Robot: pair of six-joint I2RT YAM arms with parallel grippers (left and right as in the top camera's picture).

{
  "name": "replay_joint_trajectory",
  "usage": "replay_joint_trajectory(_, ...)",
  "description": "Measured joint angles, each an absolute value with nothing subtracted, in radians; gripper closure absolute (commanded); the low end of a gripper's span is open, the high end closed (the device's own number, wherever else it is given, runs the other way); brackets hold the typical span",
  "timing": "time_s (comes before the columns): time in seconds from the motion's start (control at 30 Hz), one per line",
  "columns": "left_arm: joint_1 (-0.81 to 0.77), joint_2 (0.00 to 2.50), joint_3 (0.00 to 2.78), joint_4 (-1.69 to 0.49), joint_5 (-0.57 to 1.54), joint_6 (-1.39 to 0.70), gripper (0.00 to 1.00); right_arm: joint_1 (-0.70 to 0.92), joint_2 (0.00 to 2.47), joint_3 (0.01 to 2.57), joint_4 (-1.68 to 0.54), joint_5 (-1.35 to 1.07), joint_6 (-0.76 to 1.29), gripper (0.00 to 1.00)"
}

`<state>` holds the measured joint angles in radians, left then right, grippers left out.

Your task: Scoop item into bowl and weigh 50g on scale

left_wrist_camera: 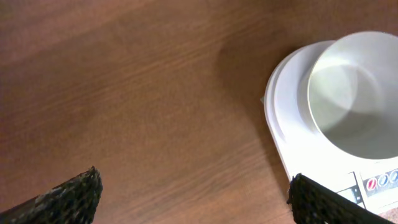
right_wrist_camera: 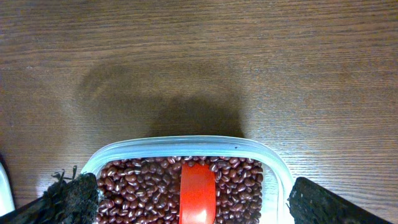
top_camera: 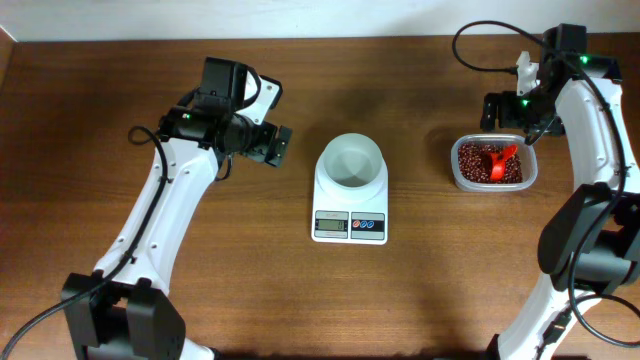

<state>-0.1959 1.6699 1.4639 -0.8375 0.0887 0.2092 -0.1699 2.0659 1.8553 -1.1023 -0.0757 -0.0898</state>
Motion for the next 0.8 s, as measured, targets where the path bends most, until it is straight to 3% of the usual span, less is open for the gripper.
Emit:
replay_joint_trajectory(0.37, -0.242, 1.67, 1.463, -1.041, 0.101, 0.21, 0.01, -0.17, 2.066, 1.855, -1.102, -0.076, -0.09, 0.01)
replay_joint_trajectory(0.63, -0.398, 1.67, 1.438, -1.131, 0.101, 0.21, 0.01, -0.17, 2.066, 1.855, -1.102, -0.076, -0.09, 0.01)
replay_joint_trajectory(0.8, -0.544, 1.672, 1.272, -1.079, 0.096, 0.163, 0.01, -0.17, 2.066, 1.855, -1.102, -0.075, -0.09, 0.01)
